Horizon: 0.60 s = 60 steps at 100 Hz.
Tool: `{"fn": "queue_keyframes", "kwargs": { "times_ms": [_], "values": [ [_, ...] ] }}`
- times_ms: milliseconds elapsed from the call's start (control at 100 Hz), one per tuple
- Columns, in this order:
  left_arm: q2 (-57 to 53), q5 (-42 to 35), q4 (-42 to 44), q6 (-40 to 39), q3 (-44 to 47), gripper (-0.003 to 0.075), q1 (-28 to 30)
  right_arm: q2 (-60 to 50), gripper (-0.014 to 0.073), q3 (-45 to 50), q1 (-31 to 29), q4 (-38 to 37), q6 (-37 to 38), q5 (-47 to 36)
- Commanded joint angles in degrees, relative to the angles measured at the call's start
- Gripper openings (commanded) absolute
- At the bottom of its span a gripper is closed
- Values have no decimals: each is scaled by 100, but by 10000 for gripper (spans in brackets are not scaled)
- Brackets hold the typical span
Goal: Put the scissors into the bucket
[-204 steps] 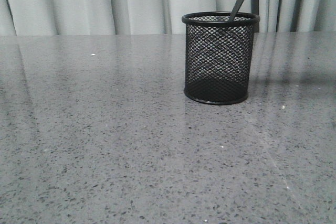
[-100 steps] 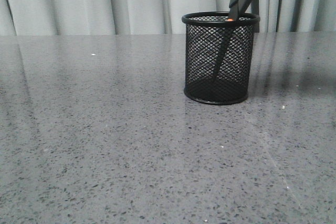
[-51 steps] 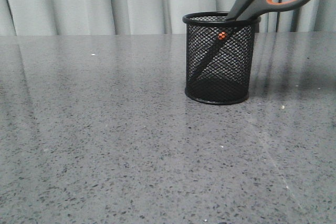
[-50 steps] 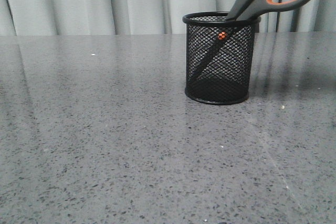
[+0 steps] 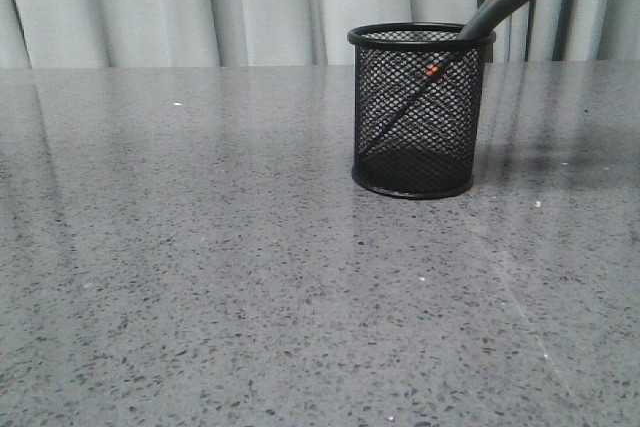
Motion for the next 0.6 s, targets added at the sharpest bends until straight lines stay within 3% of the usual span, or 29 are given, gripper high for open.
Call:
{"fn": "queue_keyframes", "kwargs": {
  "times_ms": [0, 50, 230, 370, 490, 590],
  "values": [
    [-147, -100, 6, -184, -154, 78, 23, -406, -54, 69, -38, 43, 5, -581],
    [-147, -100, 78, -294, -154, -22, 23, -580, -54, 311, -38, 43, 5, -816],
    [-238, -100, 135, -609, 12, -20, 23, -1446, -54, 1642, -38, 57, 5, -2185],
    [-657, -365, 135, -716, 813, -20, 23, -2226, -54, 2796, -38, 157, 5, -3281],
    [-1354, -1493, 83, -853, 2124, -20, 23, -2900, -54, 3714, -38, 273, 5, -3953],
    [-2136, -3009, -9, -984, 3649, -20, 23, -3409, -54, 4445, -38, 431, 5, -4418]
  ]
}}
